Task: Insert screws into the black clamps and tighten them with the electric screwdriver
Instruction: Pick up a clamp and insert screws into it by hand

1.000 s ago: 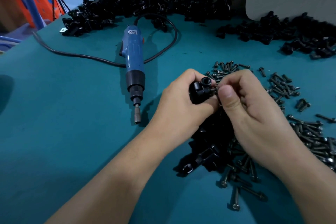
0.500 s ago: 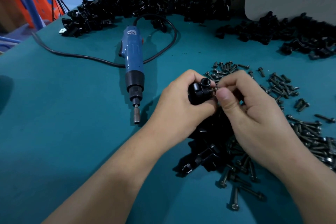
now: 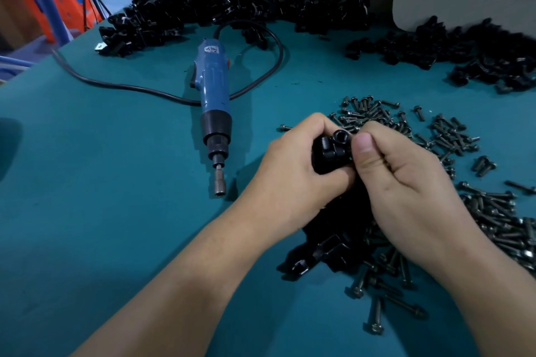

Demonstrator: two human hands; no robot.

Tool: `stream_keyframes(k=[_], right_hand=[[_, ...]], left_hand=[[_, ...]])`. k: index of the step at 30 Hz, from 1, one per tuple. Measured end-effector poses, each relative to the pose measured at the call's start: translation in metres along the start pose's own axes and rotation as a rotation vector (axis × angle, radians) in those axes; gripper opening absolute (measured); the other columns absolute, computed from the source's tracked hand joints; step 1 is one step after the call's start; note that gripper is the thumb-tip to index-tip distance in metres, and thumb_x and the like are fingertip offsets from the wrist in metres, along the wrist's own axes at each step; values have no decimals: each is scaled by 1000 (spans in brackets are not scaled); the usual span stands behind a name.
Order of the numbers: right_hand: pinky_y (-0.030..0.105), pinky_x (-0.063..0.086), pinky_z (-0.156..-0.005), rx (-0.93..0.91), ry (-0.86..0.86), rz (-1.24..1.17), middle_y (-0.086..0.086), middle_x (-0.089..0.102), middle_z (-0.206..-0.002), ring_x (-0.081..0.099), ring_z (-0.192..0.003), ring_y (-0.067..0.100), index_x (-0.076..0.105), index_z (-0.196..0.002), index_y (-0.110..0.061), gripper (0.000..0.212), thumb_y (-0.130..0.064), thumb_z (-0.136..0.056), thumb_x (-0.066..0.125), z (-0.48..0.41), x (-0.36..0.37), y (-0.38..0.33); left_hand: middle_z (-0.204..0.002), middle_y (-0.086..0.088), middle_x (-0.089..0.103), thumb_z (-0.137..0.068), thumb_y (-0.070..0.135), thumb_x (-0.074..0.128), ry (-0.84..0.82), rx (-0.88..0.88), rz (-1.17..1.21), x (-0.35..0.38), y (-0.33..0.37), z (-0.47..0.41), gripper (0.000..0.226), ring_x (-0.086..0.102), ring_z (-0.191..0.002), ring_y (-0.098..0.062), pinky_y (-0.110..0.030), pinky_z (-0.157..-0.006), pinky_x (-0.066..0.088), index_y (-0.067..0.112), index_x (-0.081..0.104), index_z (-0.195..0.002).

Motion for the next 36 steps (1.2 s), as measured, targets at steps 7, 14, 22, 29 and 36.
stream_keyframes(k=[7,14,22,29,36], right_hand=[[26,37,-60,-11,-27,62,-14,59,-88,55,-77,7,53,-95,-34,16,-46,-99,42,0,1,0],[34,40,-55,10,-41,-48,-9,53,-69,47,-60,7,50,-80,-22,36,-50,-100,38,1,0,-2],[26,41,-51,-5,-21,-15,-13,60,-72,51,-57,3,57,-87,-29,38,-58,-103,39,1,-2,-1],[12,40,-54,-33,8,5,-18,58,-75,52,-63,2,54,-90,-28,18,-36,-103,45,-1,0,-2],[13,41,-54,-17,37,92,-19,57,-77,51,-62,2,48,-86,-27,34,-51,-102,32,-2,5,-4]], left_hand=[[-72,8,59,-85,11,78,-33,-36,5,-2,-2,-2,20,51,-64,-6,-27,-61,47,16,60,-92],[-74,12,62,-83,9,79,-38,25,-54,-2,-1,-1,27,56,-67,-3,-24,-64,51,25,58,-90],[-85,3,70,-84,13,79,16,7,-42,-2,2,0,22,65,-77,-13,-34,-69,56,22,62,-95],[-77,12,58,-82,12,77,11,-6,-118,0,1,1,27,52,-70,-3,-18,-64,40,29,56,-86],[-78,9,62,-82,18,75,13,-1,-82,-1,1,0,20,56,-70,-8,-24,-63,47,26,58,-89]])
Point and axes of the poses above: each hand's wrist, its own z-axis away from the middle knuckle, its own x-axis out of the palm, y = z × x, the point moved 1 cm from there along -z, towards the middle knuckle
